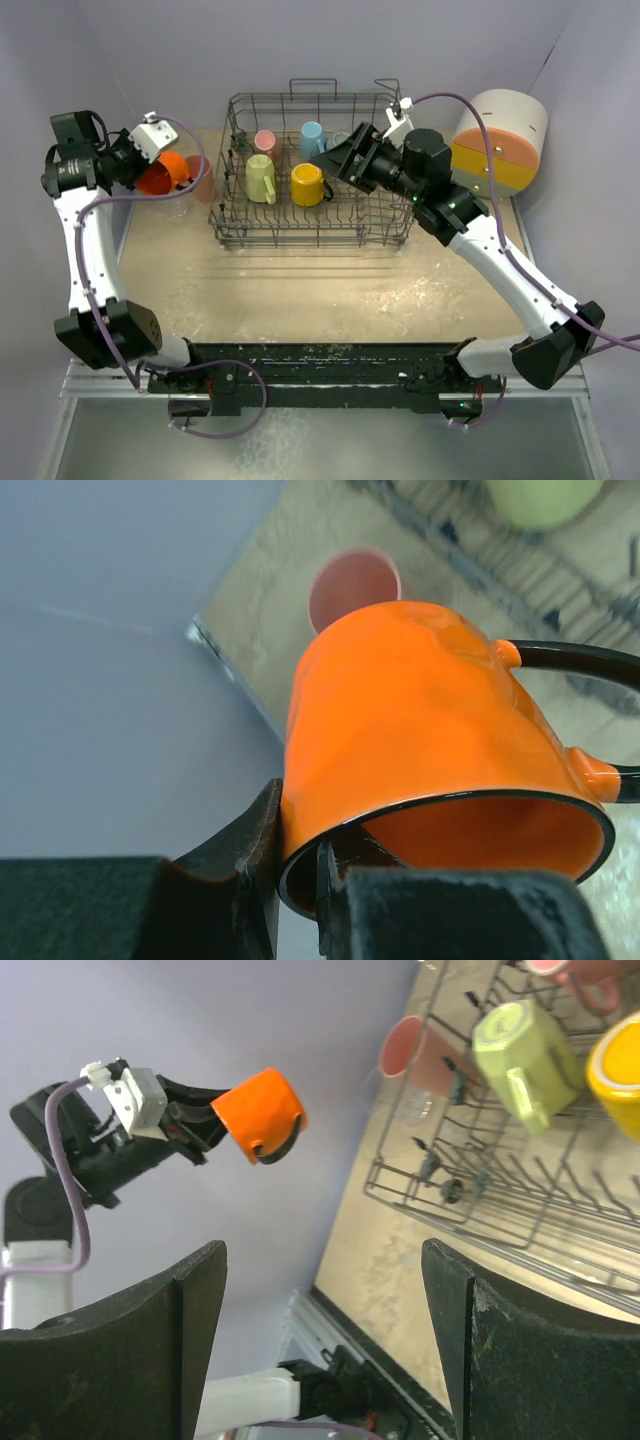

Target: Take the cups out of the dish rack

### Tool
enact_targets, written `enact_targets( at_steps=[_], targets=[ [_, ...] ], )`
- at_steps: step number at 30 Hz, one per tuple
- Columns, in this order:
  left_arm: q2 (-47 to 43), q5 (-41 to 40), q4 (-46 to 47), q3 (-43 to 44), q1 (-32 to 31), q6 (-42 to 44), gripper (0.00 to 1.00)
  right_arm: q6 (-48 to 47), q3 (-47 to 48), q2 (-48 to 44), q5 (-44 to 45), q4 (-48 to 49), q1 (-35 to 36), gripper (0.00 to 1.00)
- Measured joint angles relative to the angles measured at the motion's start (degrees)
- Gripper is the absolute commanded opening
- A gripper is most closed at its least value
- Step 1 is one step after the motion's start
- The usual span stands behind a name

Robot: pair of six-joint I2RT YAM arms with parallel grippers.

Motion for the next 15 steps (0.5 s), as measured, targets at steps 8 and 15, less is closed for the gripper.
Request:
enact_targets(
  at_steps=[8,15],
  targets=[
    [11.0,-10.5,-13.7,2.6,1.2,5.3,0.0,-6.8,0.4,-0.2,4.0,-8.9,-0.5,0.8],
    [18.6,-21.7,-15.6,0.2,1.7,4.6,0.0,-10.2,1.3,-0.2,6.7,-12.0,-0.7,0.8]
  ],
)
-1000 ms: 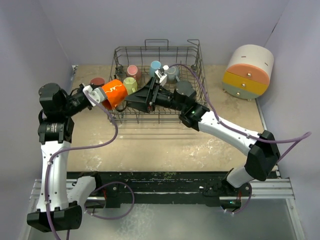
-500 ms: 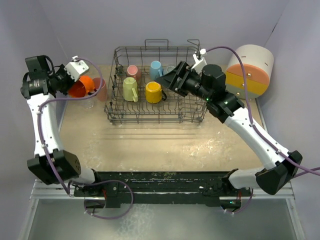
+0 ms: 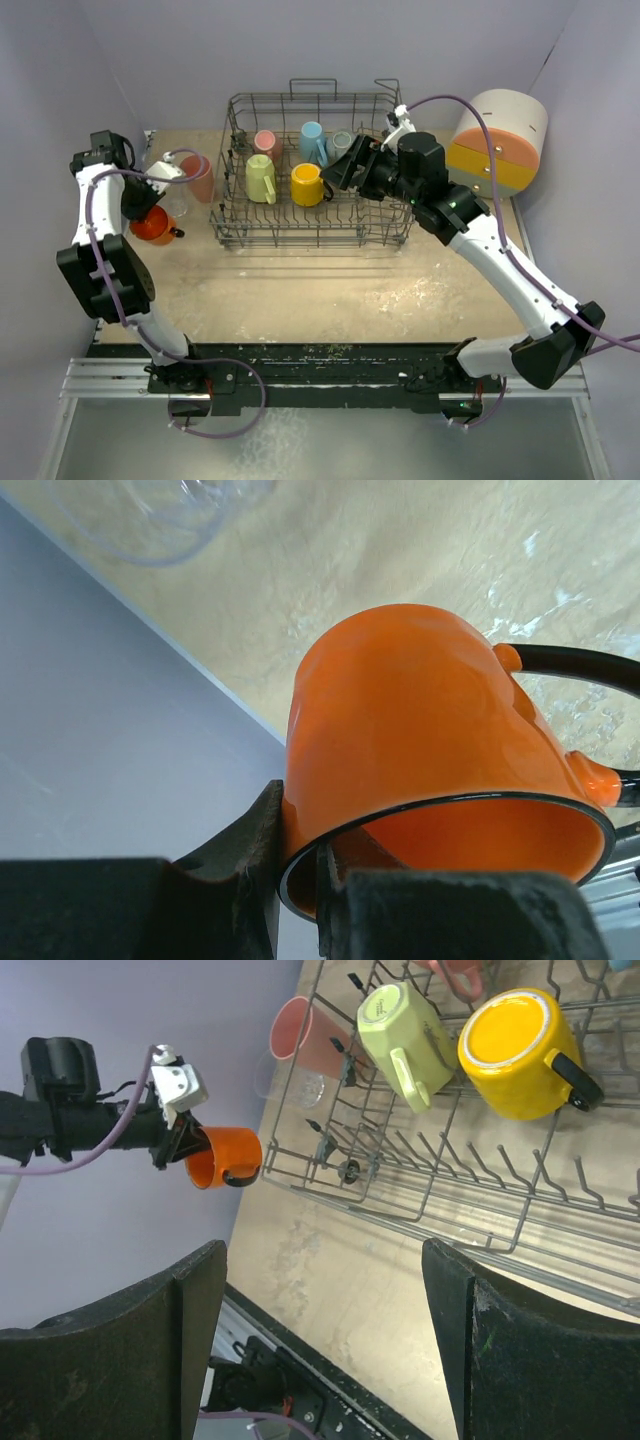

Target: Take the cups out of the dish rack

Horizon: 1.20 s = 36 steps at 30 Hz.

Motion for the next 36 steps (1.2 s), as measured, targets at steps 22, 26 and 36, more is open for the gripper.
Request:
enact_targets(
  at_steps=[22,26,36],
  targets=[
    [24.1,-7.8,1.6,10.7,0.3,-10.7,0.0,-2.8,3.4,4.8,1.4,-1.3,-1.4,0.81],
    [26.9,-8.0,1.8,15.4,0.3,-12.7,0.0,-3.0,3.4,5.0,1.4,-1.3,-1.5,0.81],
    [30.5,-8.1,5.2,21.8,0.3,-15.6,0.07,-3.4,3.5,7.0,1.2,-1.4,-1.8,0.81]
  ],
)
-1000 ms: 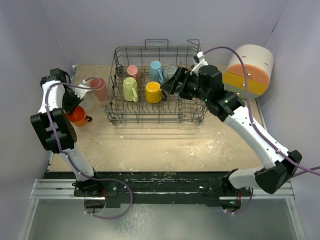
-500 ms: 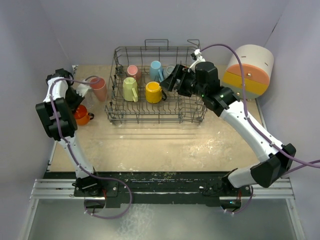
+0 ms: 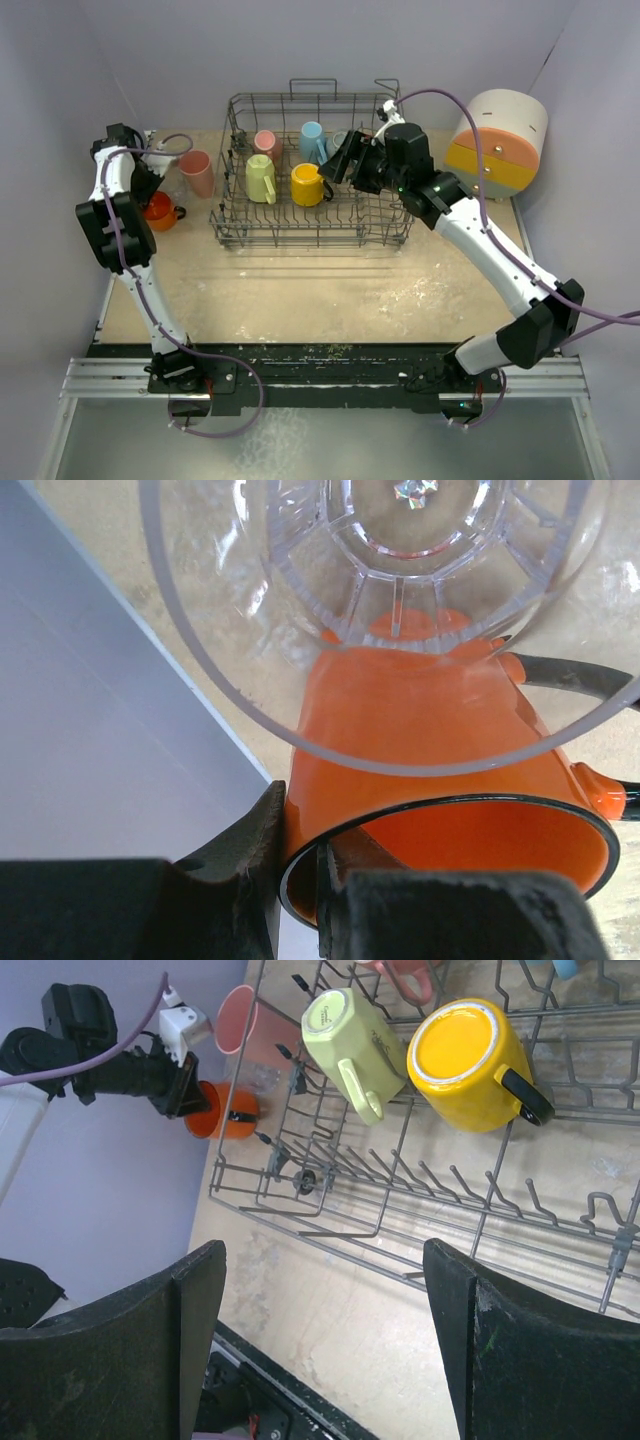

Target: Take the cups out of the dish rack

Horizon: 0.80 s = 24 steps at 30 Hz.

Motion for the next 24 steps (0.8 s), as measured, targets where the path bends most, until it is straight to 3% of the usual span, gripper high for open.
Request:
enact_targets(
  at_steps=[3,9,15,19,22,23,24],
  targets=[
    [0.4,0.0,0.9,0.8,0.0,-0.3,0.15,-0.2,0.0,0.3,0.0,0.0,0.0,0.81],
    [0.5,0.0,6.4,1.2,-0.2,-1.0,0.46,-0.9,0.0,0.9,-0.2,-0.2,-0.1,0.82],
    [0.1,0.3,11.3,1.2,-0.6,-1.4,0.51,-2.9,0.0,2.8,0.1,-0.7,-0.2,0.81],
    [-1.7,1.6,11.9,1.2,-0.8,-1.4,0.58,-5.4,0.8,6.0,1.2,-2.2,-0.3,0.8],
    [-5.0,2.9,11.7,1.2,-0.9,-1.4,0.71,-8.1,2.7,10.1,2.7,-3.1,-0.3,0.77],
    [-6.1,3.3,11.5,1.2,-0.9,-1.4,0.77,-9.4,3.6,11.6,3.5,-3.3,-0.3,0.76],
    [-7.5,3.8,11.3,1.2,-0.9,-1.4,0.91,-10.6,4.8,13.4,4.4,-3.5,-0.3,0.75]
  ],
)
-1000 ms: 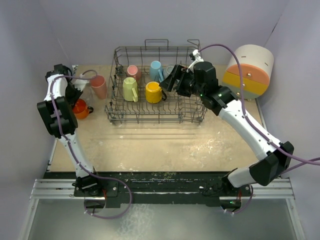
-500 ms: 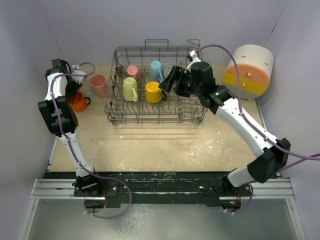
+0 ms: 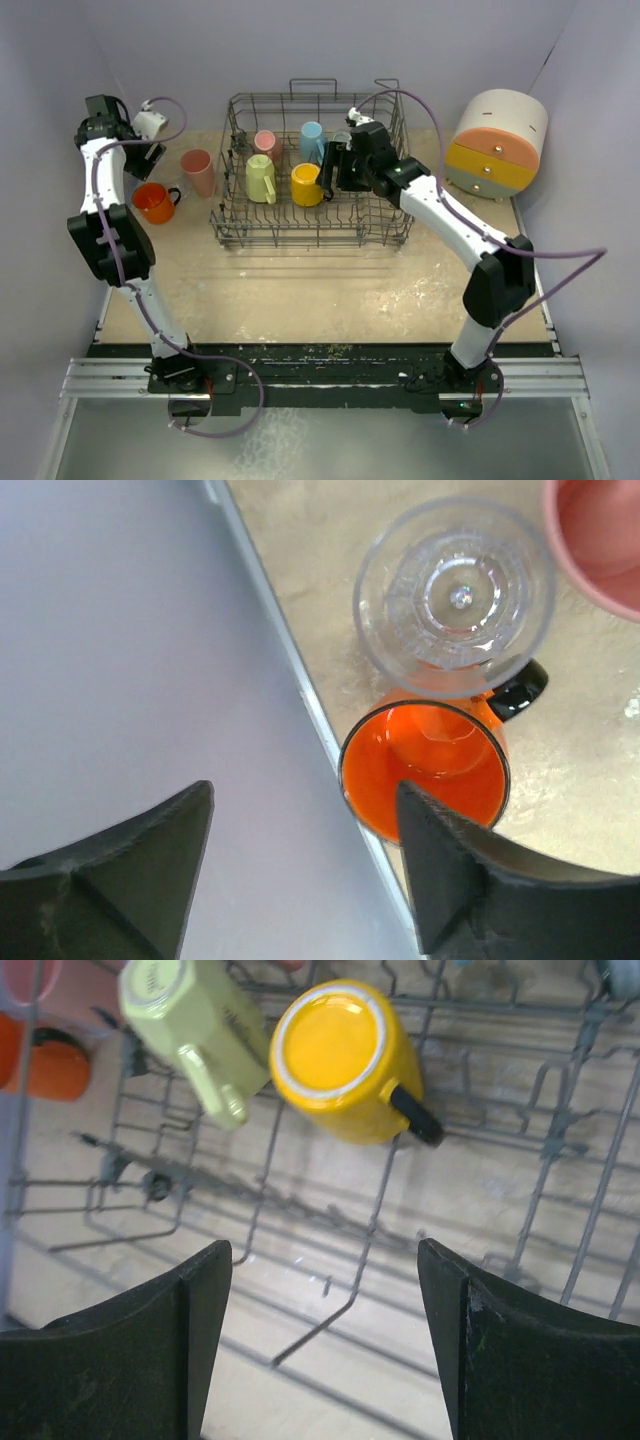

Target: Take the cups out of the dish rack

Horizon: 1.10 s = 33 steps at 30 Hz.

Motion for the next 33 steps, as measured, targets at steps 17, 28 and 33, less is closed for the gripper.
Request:
enact_targets(
  at_steps=[17,28,33],
  targets=[
    [-30.0,22.2,-8.2,-10.1,-5.3,-2.4,0.99,-22.9,17.7,21.8,2.7,-3.4,0.0,0.69],
    [-31.5,27.0,-9.2,-14.1,-8.5,-5.1,0.99,-29.4,17.7,23.6,0.6,-3.8,-0.6,0.62],
    [-33.0,26.9,-9.0,-16.5,-8.5,-4.9,0.99,-30.9,17.7,25.6,-0.9,-2.8,-0.6,0.62]
  ],
)
